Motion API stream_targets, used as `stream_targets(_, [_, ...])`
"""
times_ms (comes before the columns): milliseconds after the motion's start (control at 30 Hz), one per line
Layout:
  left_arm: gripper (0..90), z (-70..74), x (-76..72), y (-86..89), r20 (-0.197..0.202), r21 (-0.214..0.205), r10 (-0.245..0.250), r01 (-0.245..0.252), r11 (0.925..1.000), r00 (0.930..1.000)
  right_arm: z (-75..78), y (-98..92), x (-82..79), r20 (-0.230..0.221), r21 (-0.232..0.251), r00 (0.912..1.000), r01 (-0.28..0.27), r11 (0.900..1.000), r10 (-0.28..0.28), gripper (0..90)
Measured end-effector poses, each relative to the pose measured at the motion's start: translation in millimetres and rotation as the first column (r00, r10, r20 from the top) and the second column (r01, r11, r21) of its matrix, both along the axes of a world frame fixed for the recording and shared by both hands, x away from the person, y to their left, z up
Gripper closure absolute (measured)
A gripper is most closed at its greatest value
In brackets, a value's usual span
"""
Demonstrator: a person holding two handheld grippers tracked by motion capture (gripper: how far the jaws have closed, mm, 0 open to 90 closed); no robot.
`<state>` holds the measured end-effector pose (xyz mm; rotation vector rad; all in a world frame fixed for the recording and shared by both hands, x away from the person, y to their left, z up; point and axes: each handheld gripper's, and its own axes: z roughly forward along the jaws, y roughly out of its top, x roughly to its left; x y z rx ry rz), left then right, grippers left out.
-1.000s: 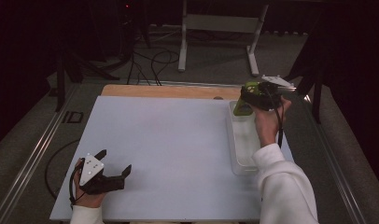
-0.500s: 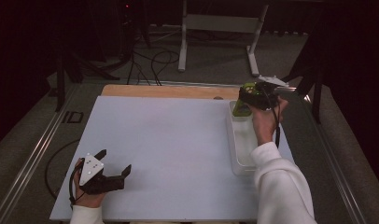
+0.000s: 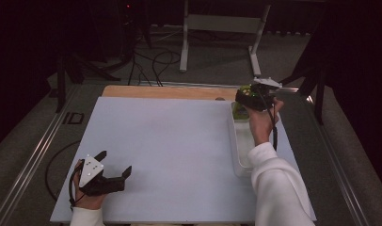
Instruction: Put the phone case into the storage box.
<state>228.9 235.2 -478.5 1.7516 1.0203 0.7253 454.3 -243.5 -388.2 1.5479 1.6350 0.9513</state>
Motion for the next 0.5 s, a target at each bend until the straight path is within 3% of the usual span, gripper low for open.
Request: stream_targets(500, [0.0,0.4,-0.6,0.5,0.003,0.0,0.003,-0.003,1.0,1.0,-10.1,0.2,4.2,-0.023,0.003,0.9996,0.015,0.9999,-0.015,16.4])
